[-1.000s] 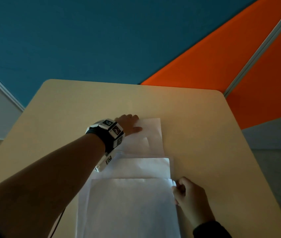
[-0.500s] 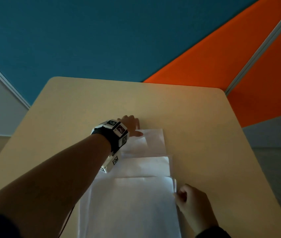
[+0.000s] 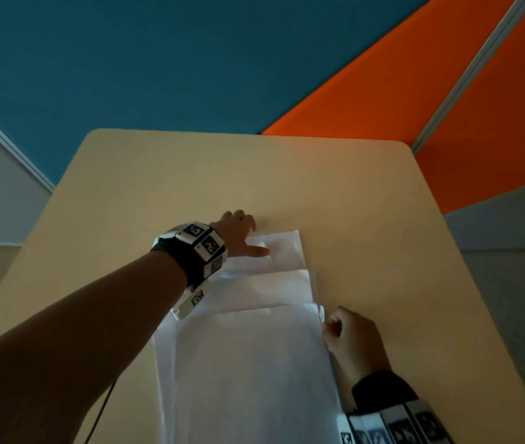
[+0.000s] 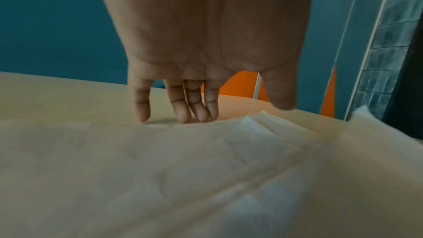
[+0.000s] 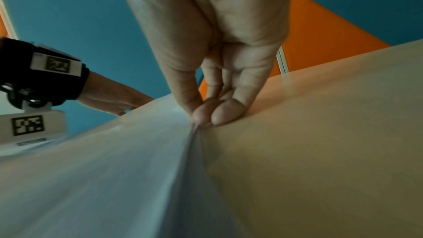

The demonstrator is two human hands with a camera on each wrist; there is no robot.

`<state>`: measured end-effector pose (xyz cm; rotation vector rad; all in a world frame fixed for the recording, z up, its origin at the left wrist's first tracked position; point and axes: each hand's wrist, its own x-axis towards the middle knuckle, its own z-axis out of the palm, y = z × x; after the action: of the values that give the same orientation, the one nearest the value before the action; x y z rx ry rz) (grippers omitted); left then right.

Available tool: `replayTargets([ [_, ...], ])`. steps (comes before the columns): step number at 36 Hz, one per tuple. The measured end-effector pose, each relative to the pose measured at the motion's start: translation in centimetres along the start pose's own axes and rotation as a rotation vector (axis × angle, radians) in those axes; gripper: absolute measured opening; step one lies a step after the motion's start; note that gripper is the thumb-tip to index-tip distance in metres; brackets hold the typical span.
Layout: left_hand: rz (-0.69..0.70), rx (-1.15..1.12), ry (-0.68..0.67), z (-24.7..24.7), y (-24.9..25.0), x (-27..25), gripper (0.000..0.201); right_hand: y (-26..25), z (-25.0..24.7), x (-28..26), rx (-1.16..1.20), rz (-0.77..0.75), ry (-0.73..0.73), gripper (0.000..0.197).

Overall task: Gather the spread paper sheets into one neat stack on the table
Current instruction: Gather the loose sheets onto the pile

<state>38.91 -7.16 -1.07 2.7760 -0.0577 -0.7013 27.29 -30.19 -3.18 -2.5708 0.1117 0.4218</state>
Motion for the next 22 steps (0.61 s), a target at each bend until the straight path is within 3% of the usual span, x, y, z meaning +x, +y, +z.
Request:
replayTargets([
  [3,0.018,0.032,0.018,0.9,-0.1,-1.1,0.069,-0.3,-0.4,-1.1,0.025,-0.052,0.016,0.01],
  [5,0.005,0.045,0.056,1.4,-0.3,-1.8,0.067,-0.2,-0.6,-2.5,0.011,-0.162,0.018,0.042],
  [7,-0.004,0.074,0.087,2.0,-0.6,-2.4,0.067,-0.2,-0.8,-4.6,-0.064,-0.36,-0.008,0.063],
  [9,0.004,0.098,0.104,2.6,-0.9,-2.9,0.068,0.5,-0.6,-7.0,-0.186,-0.594,-0.102,0.07],
  [12,0.012,0.102,0.123,3.1,-0.9,-3.5,0.069,2.1,0.4,-10.5,-0.372,-0.767,-0.245,0.078],
  [15,-0.001,0.095,0.137,3.5,-0.6,-3.8,0.069,3.9,1.4,-13.0,-0.493,-0.828,-0.304,0.088],
  [22,-0.048,0.061,0.157,4.7,0.2,-4.3,0.072,5.3,1.6,-15.9,-0.644,-0.768,-0.342,0.102],
])
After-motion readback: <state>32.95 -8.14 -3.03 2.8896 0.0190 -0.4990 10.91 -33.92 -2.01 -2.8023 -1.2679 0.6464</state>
